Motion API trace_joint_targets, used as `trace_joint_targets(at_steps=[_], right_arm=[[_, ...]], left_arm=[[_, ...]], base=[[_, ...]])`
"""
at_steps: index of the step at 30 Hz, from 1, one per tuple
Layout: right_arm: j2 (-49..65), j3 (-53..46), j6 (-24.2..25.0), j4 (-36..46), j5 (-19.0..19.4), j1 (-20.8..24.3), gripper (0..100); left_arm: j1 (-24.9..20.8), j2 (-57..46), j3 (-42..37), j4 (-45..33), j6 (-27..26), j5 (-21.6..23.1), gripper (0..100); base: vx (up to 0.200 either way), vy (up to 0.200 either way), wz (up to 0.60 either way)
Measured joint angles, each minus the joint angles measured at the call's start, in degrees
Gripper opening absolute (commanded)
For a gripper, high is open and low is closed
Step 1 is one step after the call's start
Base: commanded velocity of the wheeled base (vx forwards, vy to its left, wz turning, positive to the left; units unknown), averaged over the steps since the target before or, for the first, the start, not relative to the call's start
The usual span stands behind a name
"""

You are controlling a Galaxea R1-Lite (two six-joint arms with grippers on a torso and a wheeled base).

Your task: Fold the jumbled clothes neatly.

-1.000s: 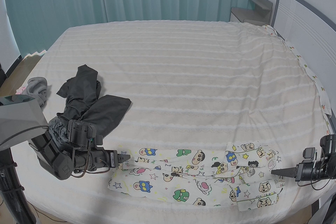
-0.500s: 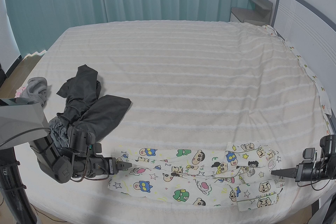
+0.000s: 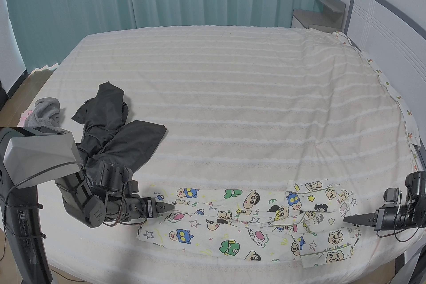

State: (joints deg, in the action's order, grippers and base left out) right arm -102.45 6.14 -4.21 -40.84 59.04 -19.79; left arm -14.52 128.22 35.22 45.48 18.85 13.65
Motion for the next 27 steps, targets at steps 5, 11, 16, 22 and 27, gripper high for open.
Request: trace_joint_targets(at_steps=[5,11,16,22,27], right_arm=[[-0.15,0.0,0.0,0.0,0.07,0.0,100],[-0.28,0.0,-0.02,0.0,0.09,0.0,100],[-0.39,0.0,-0.04,0.0,0.16,0.0,100],[-0.06,-0.37,0.0,-0.07,1.87,0.0,100],[-0.09,-0.41,-0.02,-0.1,2.44,0.0,100]], left_arm=[[-0.85,0.55,0.48,0.22,2.23,-0.09,100],[-2.27,0.85,1.19,0.15,3.97,0.0,0],[-2.84,0.85,0.44,0.13,4.14,0.16,0],[-2.93,-0.35,-0.79,0.04,6.52,0.13,0],[-2.86,-2.34,-2.61,0.02,7.31,0.11,0]], base=[[0.0,0.0,0.0],[0.0,0.0,0.0],[0.0,0.0,0.0],[0.0,0.0,0.0],[0.0,0.0,0.0]])
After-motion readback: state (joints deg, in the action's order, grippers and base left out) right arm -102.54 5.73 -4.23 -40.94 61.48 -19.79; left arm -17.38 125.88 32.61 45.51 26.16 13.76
